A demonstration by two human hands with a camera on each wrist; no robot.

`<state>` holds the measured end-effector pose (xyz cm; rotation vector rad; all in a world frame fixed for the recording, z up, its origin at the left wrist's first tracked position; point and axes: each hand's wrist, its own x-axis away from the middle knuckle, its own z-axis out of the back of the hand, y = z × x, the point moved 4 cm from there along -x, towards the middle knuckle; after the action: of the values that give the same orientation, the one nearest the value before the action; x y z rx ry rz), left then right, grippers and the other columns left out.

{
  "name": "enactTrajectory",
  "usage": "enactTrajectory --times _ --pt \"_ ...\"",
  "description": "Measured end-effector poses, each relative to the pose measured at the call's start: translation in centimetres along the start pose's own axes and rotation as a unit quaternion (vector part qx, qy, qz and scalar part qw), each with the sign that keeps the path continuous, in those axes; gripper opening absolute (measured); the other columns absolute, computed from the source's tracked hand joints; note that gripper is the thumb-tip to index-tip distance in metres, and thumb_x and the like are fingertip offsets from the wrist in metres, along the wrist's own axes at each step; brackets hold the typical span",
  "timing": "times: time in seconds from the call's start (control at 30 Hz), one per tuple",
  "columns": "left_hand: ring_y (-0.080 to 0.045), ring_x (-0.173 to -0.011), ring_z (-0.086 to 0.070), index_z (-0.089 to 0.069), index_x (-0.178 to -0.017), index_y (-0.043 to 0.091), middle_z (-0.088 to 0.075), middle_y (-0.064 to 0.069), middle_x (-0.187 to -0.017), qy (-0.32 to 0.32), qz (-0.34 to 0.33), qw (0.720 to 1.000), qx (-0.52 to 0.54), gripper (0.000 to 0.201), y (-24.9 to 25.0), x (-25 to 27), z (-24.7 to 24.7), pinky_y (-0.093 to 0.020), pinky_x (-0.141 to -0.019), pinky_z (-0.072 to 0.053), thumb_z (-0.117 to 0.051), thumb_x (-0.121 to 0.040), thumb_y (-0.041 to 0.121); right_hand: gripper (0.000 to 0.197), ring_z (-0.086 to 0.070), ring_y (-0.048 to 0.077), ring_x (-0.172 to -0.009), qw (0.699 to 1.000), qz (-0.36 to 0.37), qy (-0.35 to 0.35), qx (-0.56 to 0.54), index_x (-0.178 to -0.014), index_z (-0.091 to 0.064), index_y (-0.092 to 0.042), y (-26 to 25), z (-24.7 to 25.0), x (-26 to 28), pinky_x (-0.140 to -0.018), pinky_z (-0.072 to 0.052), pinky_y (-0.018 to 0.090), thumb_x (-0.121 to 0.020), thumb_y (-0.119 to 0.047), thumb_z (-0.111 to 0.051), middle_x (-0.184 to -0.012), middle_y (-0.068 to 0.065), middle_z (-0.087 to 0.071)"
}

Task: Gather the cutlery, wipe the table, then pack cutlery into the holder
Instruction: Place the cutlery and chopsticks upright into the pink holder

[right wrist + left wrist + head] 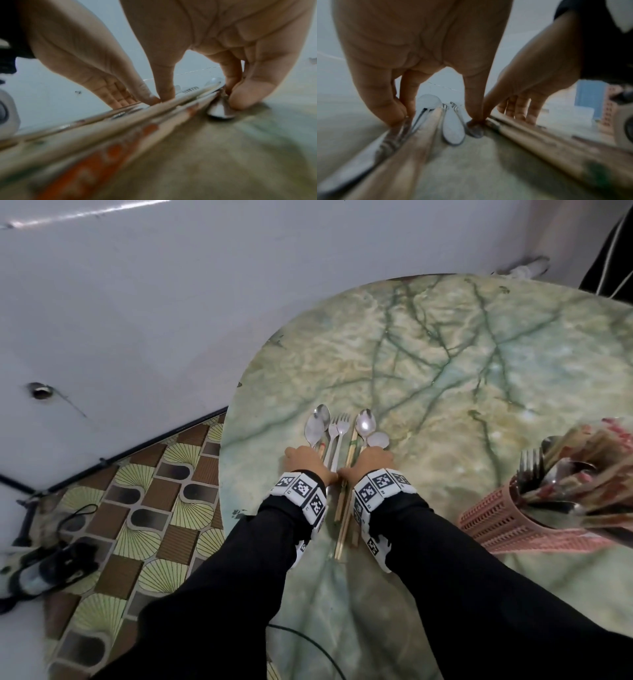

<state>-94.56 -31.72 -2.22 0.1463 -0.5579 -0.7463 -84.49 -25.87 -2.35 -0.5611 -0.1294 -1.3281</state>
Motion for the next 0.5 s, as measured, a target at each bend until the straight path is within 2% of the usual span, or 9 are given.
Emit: enactTrajectory --times 0.07,0.13,0.17,0.23,0.3,0.37,0.43,0.47,0.5 --pt "-0.027 -0.111 -0.05 -0.051 -0.116 0.005 -0.046 -0.014 -0.121 0.007 -0.001 1.0 -0.022 0.056 0.1 0.0 -0.1 -0.032 -0.096 -0.043 -0.068 -0.079 0.042 0.042 -0.052 0.026 -0.105 1.0 0.001 -0.002 0.004 -0.11 -0.054 -0.001 -0.1 0.1 -0.3 -0.068 -0.039 0.026 -0.082 -0.032 -0.063 -0.114 0.014 -0.056" --pt "-0.027 -0.11 -0.051 -0.05 -0.117 0.007 -0.046 -0.014 -0.121 0.004 0.003 0.999 -0.033 0.048 0.3 -0.3 -0.3 -0.031 -0.092 -0.043 -0.067 -0.081 0.035 0.034 -0.059 0.024 -0.094 1.0 -0.006 0.011 -0.013 -0.107 -0.052 -0.001 -0.2 0.1 -0.5 -0.069 -0.042 0.025 -0.085 -0.025 -0.061 -0.11 0.01 -0.061" --pt "-0.027 -0.109 -0.052 -0.051 -0.116 0.008 -0.047 -0.014 -0.12 0.003 0.002 0.999 -0.035 0.043 0.5 -0.4 -0.3 -0.03 -0.09 -0.044 -0.066 -0.083 0.032 0.039 -0.061 0.023 -0.091 0.999 -0.017 0.023 -0.037 -0.116 -0.048 0.002 0.0 0.2 -0.4 -0.068 -0.041 0.025 -0.087 -0.022 -0.06 -0.109 0.009 -0.063" --pt "-0.027 -0.106 -0.056 -0.055 -0.11 0.008 -0.052 -0.015 -0.119 0.004 0.001 0.999 -0.033 0.031 0.8 -0.1 -0.2 -0.03 -0.086 -0.046 -0.063 -0.085 0.026 0.049 -0.062 0.025 -0.101 0.997 -0.026 0.021 -0.07 -0.13 -0.038 0.004 0.0 0.8 -0.6 -0.074 -0.044 0.025 -0.09 -0.018 -0.056 -0.114 0.012 -0.061" --pt "-0.029 -0.102 -0.06 -0.059 -0.1 0.005 -0.06 -0.015 -0.112 0.006 -0.011 1.0 -0.021 0.018 1.2 0.0 -0.2 -0.03 -0.081 -0.047 -0.058 -0.087 0.017 0.046 -0.055 0.026 -0.117 0.996 -0.033 -0.045 -0.07 -0.131 -0.042 0.001 0.1 1.1 -0.5 -0.091 -0.044 0.028 -0.092 -0.02 -0.054 -0.127 0.013 -0.055" --pt "-0.031 -0.105 -0.06 -0.06 -0.104 0.0 -0.062 -0.017 -0.113 -0.008 -0.014 1.0 -0.003 0.02 1.4 0.0 -0.3 -0.032 -0.084 -0.047 -0.054 -0.088 0.011 0.043 -0.051 0.025 -0.122 0.993 -0.048 -0.086 -0.06 -0.129 -0.046 -0.001 0.5 1.0 -0.5 -0.097 -0.041 0.027 -0.093 -0.023 -0.054 -0.133 0.012 -0.051" --pt "-0.031 -0.109 -0.059 -0.058 -0.111 -0.002 -0.06 -0.017 -0.118 -0.024 -0.005 1.0 0.009 0.025 1.3 0.3 -0.5 -0.032 -0.088 -0.046 -0.053 -0.09 0.011 0.043 -0.054 0.028 -0.114 0.996 -0.018 -0.072 -0.059 -0.128 -0.047 0.0 0.9 1.0 0.1 -0.091 -0.044 0.031 -0.091 -0.02 -0.056 -0.126 0.014 -0.055" --pt "-0.032 -0.109 -0.059 -0.057 -0.112 -0.002 -0.06 -0.017 -0.119 -0.028 -0.003 1.0 0.01 0.027 1.2 0.4 -0.7 -0.032 -0.087 -0.045 -0.054 -0.09 0.013 0.046 -0.057 0.027 -0.102 0.996 -0.011 -0.056 -0.071 -0.129 -0.045 0.002 1.0 0.9 0.2 -0.083 -0.044 0.032 -0.09 -0.018 -0.057 -0.116 0.014 -0.058" --pt "-0.032 -0.108 -0.059 -0.058 -0.112 -0.001 -0.061 -0.017 -0.119 -0.025 -0.01 1.0 0.011 0.027 1.2 0.5 -0.9 -0.032 -0.084 -0.045 -0.055 -0.09 0.014 0.046 -0.057 0.025 -0.089 0.996 -0.011 -0.058 -0.066 -0.128 -0.044 0.003 1.4 0.7 0.4 -0.074 -0.042 0.028 -0.089 -0.017 -0.057 -0.104 0.012 -0.058"
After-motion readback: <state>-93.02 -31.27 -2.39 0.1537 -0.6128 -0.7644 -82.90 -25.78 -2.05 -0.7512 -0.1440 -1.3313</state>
